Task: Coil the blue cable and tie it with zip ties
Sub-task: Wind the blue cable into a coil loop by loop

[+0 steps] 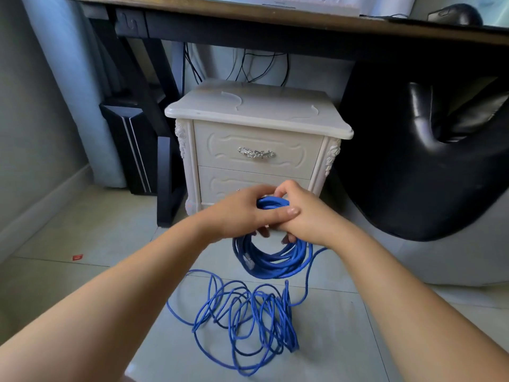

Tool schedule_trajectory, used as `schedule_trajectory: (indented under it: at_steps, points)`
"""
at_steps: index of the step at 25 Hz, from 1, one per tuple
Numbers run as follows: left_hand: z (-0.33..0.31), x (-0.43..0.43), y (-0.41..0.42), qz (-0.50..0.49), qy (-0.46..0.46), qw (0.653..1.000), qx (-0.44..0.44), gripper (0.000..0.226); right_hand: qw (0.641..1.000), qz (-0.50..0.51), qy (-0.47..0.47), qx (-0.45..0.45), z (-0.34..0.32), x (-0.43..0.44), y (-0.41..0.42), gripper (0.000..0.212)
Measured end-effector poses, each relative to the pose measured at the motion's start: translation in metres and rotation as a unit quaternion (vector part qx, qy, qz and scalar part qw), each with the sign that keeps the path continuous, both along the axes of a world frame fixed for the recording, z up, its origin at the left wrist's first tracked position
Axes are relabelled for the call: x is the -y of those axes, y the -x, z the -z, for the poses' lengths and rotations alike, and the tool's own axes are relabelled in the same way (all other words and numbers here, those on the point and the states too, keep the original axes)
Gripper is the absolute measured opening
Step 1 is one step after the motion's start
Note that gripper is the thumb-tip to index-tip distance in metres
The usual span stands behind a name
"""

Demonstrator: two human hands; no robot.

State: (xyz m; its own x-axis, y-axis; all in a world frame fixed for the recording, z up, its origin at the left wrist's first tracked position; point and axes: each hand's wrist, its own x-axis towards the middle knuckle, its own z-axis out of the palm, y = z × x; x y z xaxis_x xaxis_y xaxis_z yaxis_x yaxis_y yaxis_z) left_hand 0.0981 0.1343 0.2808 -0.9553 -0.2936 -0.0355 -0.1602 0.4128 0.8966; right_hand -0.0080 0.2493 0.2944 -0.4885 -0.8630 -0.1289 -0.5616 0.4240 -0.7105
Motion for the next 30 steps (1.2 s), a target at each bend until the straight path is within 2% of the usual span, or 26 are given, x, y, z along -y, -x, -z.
schedule_trajectory:
  at_steps: [3,6,8,10,12,13,15,17,20,22,25,27,28,30]
  points:
    - [-0.003,0.003,0.0,-0.084,0.125,0.989,-0.005,0.04,0.998,0.026,0.056,0.001,0.0,0.002,-0.005,0.054]
    - [-0.009,0.006,-0.004,-0.11,0.165,0.98,-0.035,0.042,0.994,0.02,0.105,0.015,0.001,0.004,-0.004,0.07]
    - [-0.011,0.011,-0.008,-0.146,0.151,0.975,-0.073,0.039,0.997,0.001,0.054,0.054,0.0,-0.002,0.003,0.061]
    - [-0.013,0.021,-0.013,-0.197,0.094,0.969,-0.117,0.042,0.993,-0.037,-0.054,0.097,0.002,-0.01,0.009,0.041]
    - [-0.013,0.027,-0.015,-0.228,0.034,0.961,-0.154,0.043,0.983,-0.073,-0.139,0.095,0.01,-0.014,0.011,0.032]
    - [-0.013,0.028,-0.015,-0.241,0.005,0.955,-0.17,0.043,0.981,-0.083,-0.15,0.088,0.013,-0.014,0.011,0.03]
    - [-0.014,0.029,-0.013,-0.28,-0.042,0.938,-0.199,0.042,0.987,-0.084,-0.09,0.099,0.016,-0.009,0.009,0.022]
    - [-0.018,0.033,-0.013,-0.331,-0.083,0.912,-0.226,0.042,0.979,-0.025,0.062,0.192,0.012,-0.003,0.011,0.009]
    - [-0.021,0.037,-0.013,-0.382,-0.2,0.864,-0.259,0.045,0.886,0.086,0.266,0.37,0.0,0.01,0.015,0.017]
    - [-0.02,0.032,-0.006,-0.391,-0.278,0.833,-0.275,0.045,0.832,0.141,0.347,0.41,-0.002,0.021,0.007,0.022]
    - [-0.014,0.017,0.005,-0.421,-0.297,0.816,-0.261,0.047,0.777,0.187,0.388,0.46,0.005,0.033,-0.01,0.026]
    - [-0.011,0.011,0.007,-0.456,-0.278,0.809,-0.245,0.049,0.747,0.168,0.375,0.522,0.008,0.036,-0.016,0.028]
    - [-0.01,0.009,0.008,-0.47,-0.27,0.805,-0.241,0.048,0.751,0.149,0.365,0.53,0.006,0.035,-0.018,0.031]
    - [-0.011,0.004,0.008,-0.476,-0.274,0.798,-0.25,0.045,0.783,0.133,0.354,0.494,0.006,0.037,-0.022,0.035]
